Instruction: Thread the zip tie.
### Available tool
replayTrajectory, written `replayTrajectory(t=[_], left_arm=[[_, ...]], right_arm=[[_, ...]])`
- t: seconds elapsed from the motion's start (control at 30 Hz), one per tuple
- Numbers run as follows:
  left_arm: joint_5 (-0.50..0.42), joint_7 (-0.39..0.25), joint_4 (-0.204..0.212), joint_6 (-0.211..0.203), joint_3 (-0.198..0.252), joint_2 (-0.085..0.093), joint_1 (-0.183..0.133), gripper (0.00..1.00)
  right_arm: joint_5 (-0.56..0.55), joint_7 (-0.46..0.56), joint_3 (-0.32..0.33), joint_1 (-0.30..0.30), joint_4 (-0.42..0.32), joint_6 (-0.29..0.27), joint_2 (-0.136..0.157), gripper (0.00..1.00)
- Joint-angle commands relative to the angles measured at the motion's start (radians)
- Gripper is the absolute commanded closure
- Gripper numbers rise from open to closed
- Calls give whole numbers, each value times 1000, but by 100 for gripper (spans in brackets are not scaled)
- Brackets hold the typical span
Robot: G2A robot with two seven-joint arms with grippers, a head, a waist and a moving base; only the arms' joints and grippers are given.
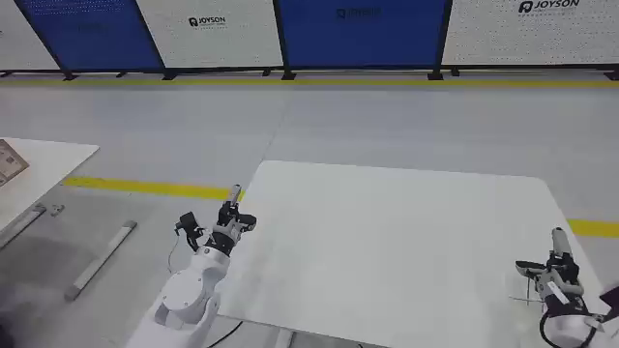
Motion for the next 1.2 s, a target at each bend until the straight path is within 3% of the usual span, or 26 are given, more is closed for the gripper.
replayTrajectory(t=[0.0,0.2,0.4,0.8,0.87,0.93,1.07,1.17], left_arm=[[0,0,0,0,0,0,0,0],[0,0,0,0,0,0,0,0],[0,0,0,0,0,0,0,0],[0,0,0,0,0,0,0,0],[0,0,0,0,0,0,0,0],[0,0,0,0,0,0,0,0],[0,0,0,0,0,0,0,0],[0,0,0,0,0,0,0,0]], right_arm=[[-8,-2,11,-1,1,-15,0,0],[-45,171,84,-32,2,-81,10,0],[-88,450,198,-53,-3,-93,34,0],[-88,450,198,-53,-3,-93,34,0],[-90,561,186,-45,-16,-59,40,0],[-90,775,260,9,12,15,62,0],[-199,985,313,71,33,69,92,0],[-287,1116,299,151,76,117,112,0]])
